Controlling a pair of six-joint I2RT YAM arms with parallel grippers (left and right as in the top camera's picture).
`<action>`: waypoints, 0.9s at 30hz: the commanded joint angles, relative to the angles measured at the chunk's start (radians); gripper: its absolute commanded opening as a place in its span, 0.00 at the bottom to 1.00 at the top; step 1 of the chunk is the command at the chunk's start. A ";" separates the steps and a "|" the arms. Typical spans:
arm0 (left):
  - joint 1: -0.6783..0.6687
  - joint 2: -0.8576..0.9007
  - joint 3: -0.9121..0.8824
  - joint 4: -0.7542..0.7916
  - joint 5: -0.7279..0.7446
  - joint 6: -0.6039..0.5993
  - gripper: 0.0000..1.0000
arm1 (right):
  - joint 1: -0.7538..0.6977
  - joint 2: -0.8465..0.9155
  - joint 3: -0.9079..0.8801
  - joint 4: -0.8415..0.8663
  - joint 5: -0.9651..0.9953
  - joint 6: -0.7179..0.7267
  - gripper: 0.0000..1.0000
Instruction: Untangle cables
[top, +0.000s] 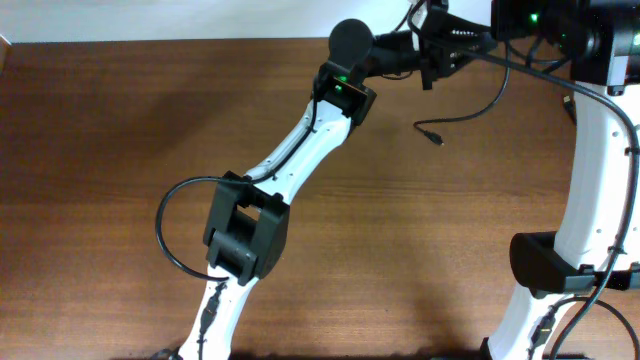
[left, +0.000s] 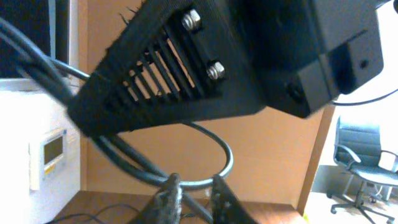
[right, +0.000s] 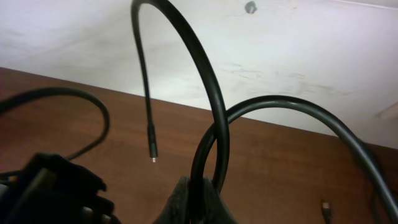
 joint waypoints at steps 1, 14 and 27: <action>-0.022 -0.006 0.004 -0.015 -0.023 0.026 0.20 | 0.004 0.003 0.002 -0.003 -0.054 0.009 0.04; -0.026 -0.006 0.004 -0.129 -0.037 0.089 0.20 | 0.017 0.003 0.002 -0.002 -0.068 0.012 0.04; -0.019 -0.006 0.004 -0.277 -0.161 0.089 0.22 | 0.016 0.003 0.005 0.043 -0.053 0.008 0.04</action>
